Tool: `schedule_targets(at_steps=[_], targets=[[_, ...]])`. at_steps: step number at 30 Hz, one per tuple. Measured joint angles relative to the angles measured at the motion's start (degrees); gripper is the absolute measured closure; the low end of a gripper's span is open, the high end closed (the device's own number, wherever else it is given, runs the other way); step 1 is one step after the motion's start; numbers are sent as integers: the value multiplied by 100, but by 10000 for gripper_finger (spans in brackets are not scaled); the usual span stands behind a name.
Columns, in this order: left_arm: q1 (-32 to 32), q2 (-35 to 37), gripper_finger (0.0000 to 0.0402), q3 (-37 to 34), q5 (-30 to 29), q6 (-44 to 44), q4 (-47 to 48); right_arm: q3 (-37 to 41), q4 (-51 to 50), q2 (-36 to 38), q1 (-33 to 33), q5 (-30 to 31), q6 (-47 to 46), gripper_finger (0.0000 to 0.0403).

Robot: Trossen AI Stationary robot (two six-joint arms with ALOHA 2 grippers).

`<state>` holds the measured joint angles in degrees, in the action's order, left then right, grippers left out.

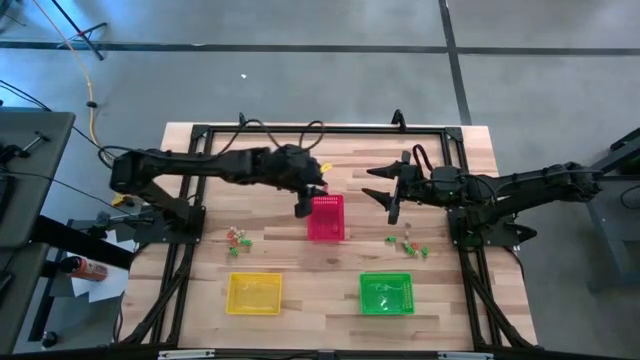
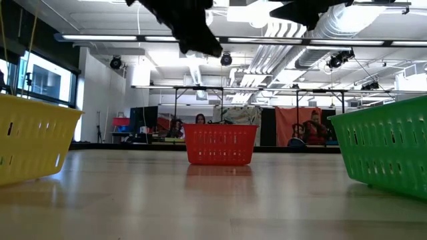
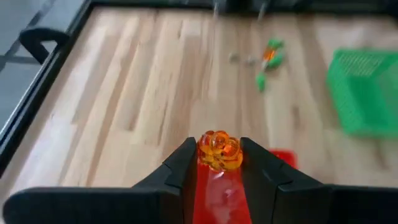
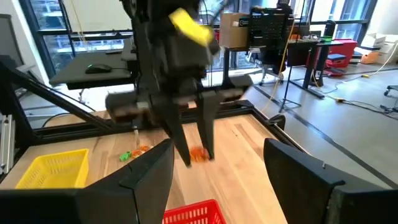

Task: Sort Halloween decoration
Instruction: Put the orange pumpkin toy into the red bin

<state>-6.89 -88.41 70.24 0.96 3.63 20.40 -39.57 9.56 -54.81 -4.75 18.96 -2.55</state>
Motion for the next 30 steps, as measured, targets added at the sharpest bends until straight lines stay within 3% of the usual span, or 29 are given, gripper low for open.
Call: schedule_targets(at_steps=[17,30], targets=[[183,-2221,318,30,1,348,62,4,-84,0,0,677,-42,159],[161,-2371,303,30,-9,203,49,7,-396,0,27,755,-407,159]])
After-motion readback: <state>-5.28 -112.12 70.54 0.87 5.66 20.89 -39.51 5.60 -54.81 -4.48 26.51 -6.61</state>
